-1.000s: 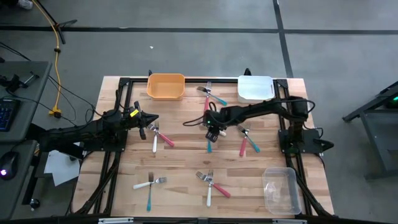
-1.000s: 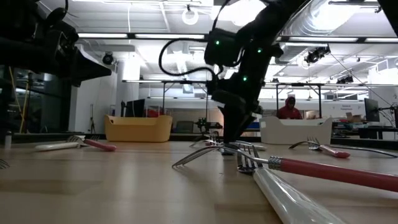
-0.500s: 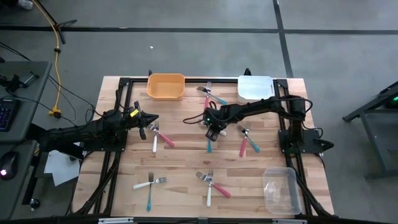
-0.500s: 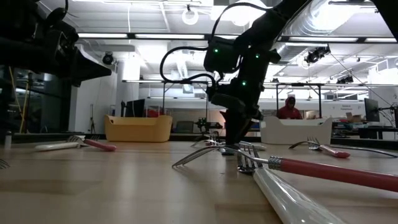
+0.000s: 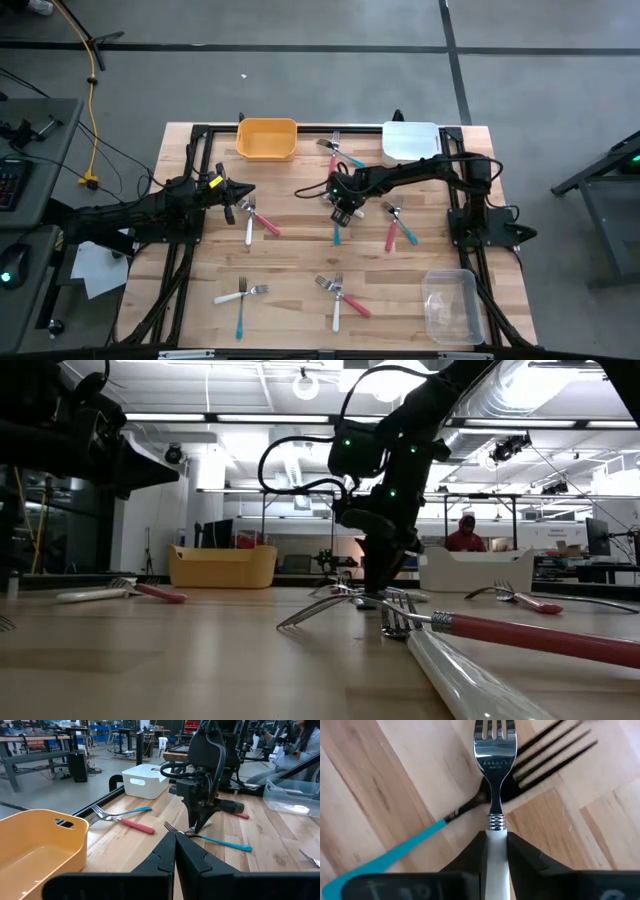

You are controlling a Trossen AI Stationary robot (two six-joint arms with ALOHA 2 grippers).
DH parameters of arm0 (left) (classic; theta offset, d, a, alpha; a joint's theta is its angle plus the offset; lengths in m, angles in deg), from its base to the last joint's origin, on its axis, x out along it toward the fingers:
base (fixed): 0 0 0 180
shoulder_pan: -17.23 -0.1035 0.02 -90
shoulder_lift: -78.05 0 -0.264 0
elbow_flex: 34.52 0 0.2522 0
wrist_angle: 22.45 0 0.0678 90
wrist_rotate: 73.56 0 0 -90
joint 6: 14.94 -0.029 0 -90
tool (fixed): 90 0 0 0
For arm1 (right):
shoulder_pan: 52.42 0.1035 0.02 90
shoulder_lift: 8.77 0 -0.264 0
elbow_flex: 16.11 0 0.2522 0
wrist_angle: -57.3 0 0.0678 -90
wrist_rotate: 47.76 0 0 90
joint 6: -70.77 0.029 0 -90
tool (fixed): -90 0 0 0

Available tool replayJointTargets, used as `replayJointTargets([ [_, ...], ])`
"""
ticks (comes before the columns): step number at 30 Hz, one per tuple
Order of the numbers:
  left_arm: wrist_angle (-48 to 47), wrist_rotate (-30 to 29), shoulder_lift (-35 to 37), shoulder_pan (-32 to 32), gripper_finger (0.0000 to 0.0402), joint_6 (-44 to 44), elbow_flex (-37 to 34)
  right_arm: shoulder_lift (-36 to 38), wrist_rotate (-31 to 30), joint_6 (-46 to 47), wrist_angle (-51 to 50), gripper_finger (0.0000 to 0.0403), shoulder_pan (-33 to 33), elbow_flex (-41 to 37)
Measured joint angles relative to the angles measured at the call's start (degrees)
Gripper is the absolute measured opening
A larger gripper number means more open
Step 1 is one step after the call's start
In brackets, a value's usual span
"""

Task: Sort silverware by color (type)
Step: Put the top right white fork into the yellow bin

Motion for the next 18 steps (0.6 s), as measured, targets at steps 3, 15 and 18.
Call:
replayJointTargets([
  [3, 0.0, 0.0, 0.0, 0.0, 0.0000, 0.0, 0.0, 0.0, 0.2, -0.2, -4.1, 0.0044, -0.2, 2.9],
  [15, 0.0, 0.0, 0.0, 0.0, 0.0000, 0.0, 0.0, 0.0, -3.5, -1.7, -5.1, 0.0046, -1.9, 18.0],
  [18, 0.0, 0.0, 0.0, 0.0, 0.0000, 0.0, 0.0, 0.0, -4.6, -4.0, -1.8, 0.0046, -3.4, 21.2],
])
